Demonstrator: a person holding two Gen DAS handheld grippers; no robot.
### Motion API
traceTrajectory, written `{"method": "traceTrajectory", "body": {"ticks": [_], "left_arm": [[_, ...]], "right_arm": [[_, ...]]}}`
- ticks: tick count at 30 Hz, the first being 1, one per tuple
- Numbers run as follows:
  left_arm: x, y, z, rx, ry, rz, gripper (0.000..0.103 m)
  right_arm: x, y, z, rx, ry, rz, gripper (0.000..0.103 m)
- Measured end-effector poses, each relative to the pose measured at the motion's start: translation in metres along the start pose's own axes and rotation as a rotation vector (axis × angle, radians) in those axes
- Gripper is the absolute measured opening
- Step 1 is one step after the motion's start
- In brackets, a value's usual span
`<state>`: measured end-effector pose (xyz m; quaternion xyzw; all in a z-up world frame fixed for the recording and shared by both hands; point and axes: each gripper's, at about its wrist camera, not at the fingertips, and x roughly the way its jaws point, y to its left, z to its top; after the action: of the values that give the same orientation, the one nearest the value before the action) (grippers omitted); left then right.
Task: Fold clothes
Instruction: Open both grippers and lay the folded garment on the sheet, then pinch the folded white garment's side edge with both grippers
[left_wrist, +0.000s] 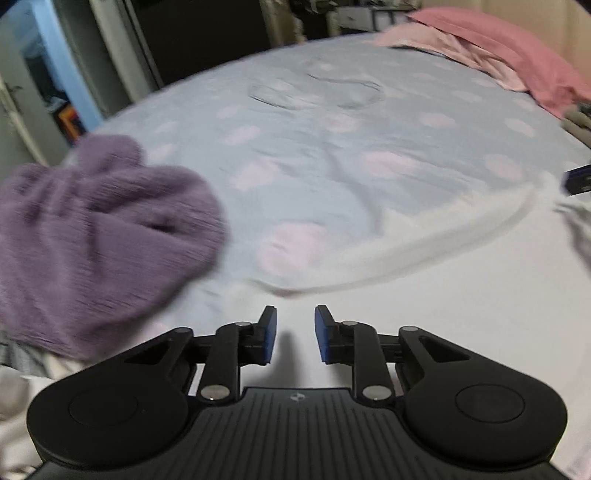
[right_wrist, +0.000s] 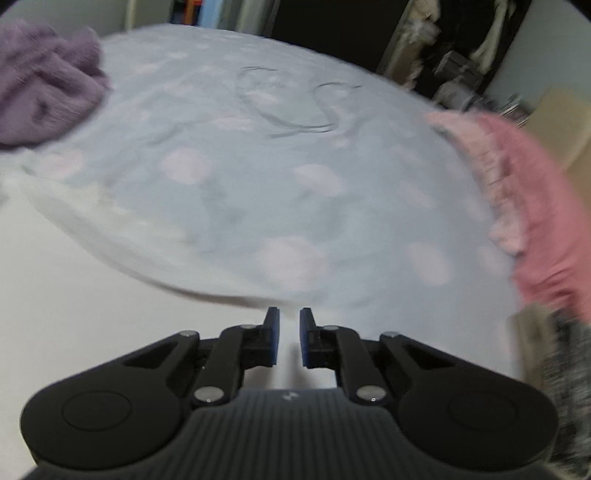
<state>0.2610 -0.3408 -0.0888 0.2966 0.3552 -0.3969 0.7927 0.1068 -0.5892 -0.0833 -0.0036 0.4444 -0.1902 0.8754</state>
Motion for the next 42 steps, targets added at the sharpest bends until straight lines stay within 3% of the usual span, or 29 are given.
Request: {"method": "traceTrajectory", "body": {"ticks": [4,9,15,17,19,24,29,33,37,42], "left_arm": [[0.017,-0.030,-0.001,0.034,0.031,-0.050,0.021],[0.040,-0.049,0.008,0.047,0.052,-0.063,0.020],[0.055,-0.054,0.035,-0.007,-0.005,-0.056,0.020],[0.056,-0.054,0.046,-0.029,-0.037,-0.009,0.021],[0.053,-0.050,0.054,-0.055,-0.077,0.059,0.021],[0.028,-0.026,0.055,-0.094,-0.155,0.122,0.035],[-0.007,-0.001,0.028,-0.077,-0.126,0.117,0.040],[-0.038,0.015,-0.009,-0.100,-0.076,0.097,0.041],[-0.067,0.026,-0.049,-0.169,-0.021,0.016,0.049],[-0.082,0.031,-0.098,-0.290,0.046,-0.041,0.050]], "right_arm": [[0.011,0.023,-0.005,-0.058,0.071,0.167,0.012],[0.031,0.043,-0.005,-0.149,0.112,0.183,0.013],[0.049,0.045,0.015,-0.112,0.059,0.123,0.013],[0.052,0.043,0.025,-0.091,0.020,0.061,0.013],[0.050,0.037,0.035,-0.053,-0.020,0.005,0.028],[0.030,0.011,0.042,0.035,-0.034,-0.003,0.029],[0.001,-0.011,0.016,0.094,0.023,0.029,0.032],[-0.032,-0.020,-0.021,0.143,0.062,0.052,0.042],[-0.063,-0.031,-0.066,0.253,0.122,0.105,0.053],[-0.085,-0.039,-0.118,0.399,0.206,0.163,0.054]]}}
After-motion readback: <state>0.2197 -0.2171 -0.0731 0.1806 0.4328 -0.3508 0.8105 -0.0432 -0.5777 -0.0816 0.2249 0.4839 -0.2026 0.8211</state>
